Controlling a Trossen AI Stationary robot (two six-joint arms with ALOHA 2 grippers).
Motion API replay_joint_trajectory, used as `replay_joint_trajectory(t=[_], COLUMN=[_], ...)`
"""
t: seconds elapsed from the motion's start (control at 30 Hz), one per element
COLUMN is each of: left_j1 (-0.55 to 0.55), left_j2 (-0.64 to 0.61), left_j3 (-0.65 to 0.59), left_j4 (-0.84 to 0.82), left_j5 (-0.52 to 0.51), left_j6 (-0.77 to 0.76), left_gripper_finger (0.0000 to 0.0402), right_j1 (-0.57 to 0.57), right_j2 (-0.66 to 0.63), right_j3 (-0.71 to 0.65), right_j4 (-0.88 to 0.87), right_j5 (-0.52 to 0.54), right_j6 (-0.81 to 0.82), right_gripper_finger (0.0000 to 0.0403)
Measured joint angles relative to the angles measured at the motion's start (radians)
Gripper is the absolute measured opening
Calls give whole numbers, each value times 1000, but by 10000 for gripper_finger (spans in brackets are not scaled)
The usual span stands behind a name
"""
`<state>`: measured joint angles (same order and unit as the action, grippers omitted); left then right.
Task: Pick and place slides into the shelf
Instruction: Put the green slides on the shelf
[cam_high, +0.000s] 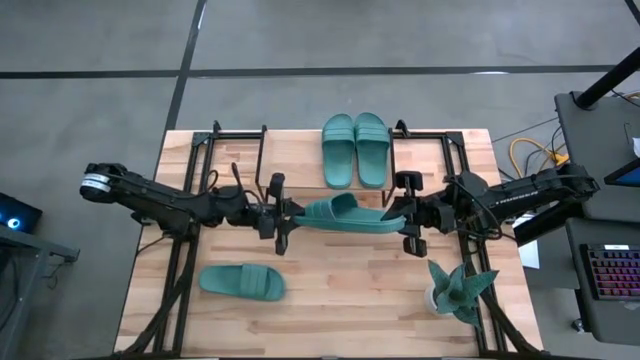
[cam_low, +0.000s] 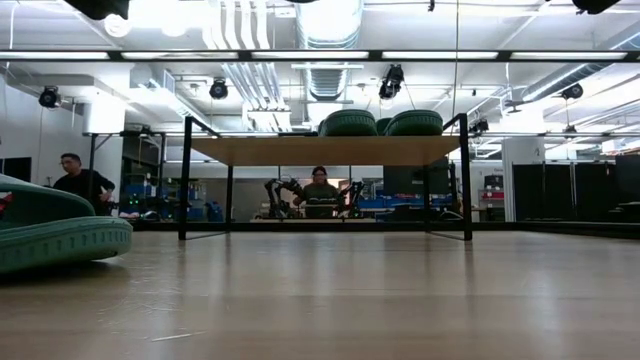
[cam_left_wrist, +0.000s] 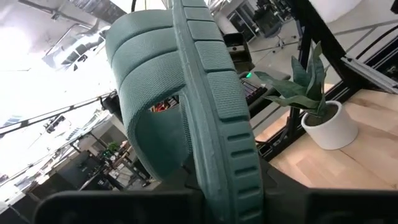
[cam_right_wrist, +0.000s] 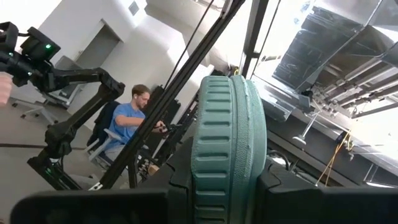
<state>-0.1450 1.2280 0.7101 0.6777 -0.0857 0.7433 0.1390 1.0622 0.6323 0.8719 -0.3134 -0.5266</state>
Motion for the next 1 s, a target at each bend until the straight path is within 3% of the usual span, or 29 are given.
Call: replay_joint_trajectory(t=[0.1, 0.2, 0.33, 0.47, 0.73, 1.0], left_j1=[0, -3, -21, -49, -111, -120], left_j2=[-11, -30, -61, -105, -129, -22], left_j3=[0, 0, -3, -3, -3, 66], left_j4=[-5, -37, -92, -133, -173, -171], left_j5=[-52, -125, -232, -373, -752, -1124], left_j6=[5, 3, -2, -3, -4, -4], left_gripper_finger=[20, 20, 20, 20, 19, 19], right_j1=[0, -1, 0, 0, 0, 0], right_j2=[-1, -10, -63, -132, -199, -176], right_j3=[0, -1, 0, 0, 0, 0], right_j4=[0, 1, -41, -134, -304, -351], right_j5=[4, 28, 155, 244, 285, 316], right_j6=[0, 16, 17, 5, 125, 161], right_gripper_finger=[74, 127, 191, 224, 232, 226])
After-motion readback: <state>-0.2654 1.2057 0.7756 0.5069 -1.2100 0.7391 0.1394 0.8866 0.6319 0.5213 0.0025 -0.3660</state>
